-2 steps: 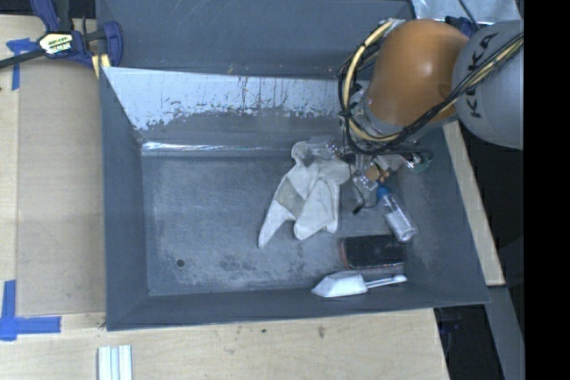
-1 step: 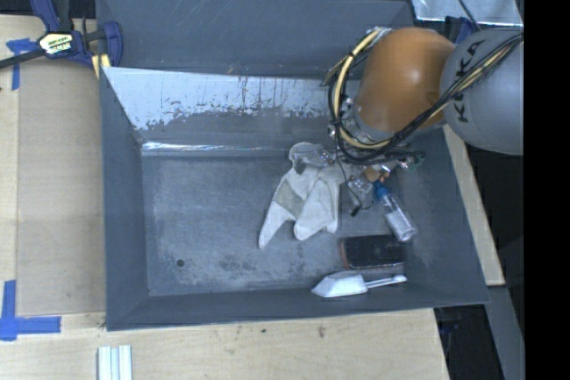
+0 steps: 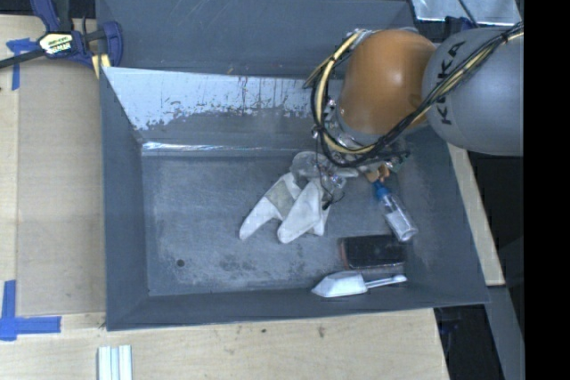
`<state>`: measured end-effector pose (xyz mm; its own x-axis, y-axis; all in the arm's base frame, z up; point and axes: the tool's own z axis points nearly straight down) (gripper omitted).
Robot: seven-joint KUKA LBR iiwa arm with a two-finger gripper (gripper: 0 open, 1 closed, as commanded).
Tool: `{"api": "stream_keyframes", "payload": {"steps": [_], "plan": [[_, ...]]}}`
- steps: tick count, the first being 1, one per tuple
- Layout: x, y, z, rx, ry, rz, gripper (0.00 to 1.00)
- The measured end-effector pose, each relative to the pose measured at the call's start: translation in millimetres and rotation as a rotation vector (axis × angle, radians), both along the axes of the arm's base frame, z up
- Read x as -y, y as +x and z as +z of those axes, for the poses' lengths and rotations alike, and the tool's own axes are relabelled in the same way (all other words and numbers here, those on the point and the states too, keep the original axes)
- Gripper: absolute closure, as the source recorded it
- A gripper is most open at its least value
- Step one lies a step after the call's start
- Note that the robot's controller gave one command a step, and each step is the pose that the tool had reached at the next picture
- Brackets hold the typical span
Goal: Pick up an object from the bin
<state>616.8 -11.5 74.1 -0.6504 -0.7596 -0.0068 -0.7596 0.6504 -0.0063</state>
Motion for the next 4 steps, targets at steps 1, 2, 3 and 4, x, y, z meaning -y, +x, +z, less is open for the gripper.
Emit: {"api": "stream_keyframes", "payload": {"steps": [1, 2, 3, 4], "plan": [[0.0, 0.0, 0.0, 0.000, 0.000, 0.000, 1.00], [-0.1, -1.9, 5.4, -0.004, 0.001, 0.000, 1.00], [-0.2, -3.6, 25.3, -0.013, 0.000, -0.001, 1.00], [-0.2, -2.1, 47.9, -0.011, 0.000, -0.001, 1.00]]}}
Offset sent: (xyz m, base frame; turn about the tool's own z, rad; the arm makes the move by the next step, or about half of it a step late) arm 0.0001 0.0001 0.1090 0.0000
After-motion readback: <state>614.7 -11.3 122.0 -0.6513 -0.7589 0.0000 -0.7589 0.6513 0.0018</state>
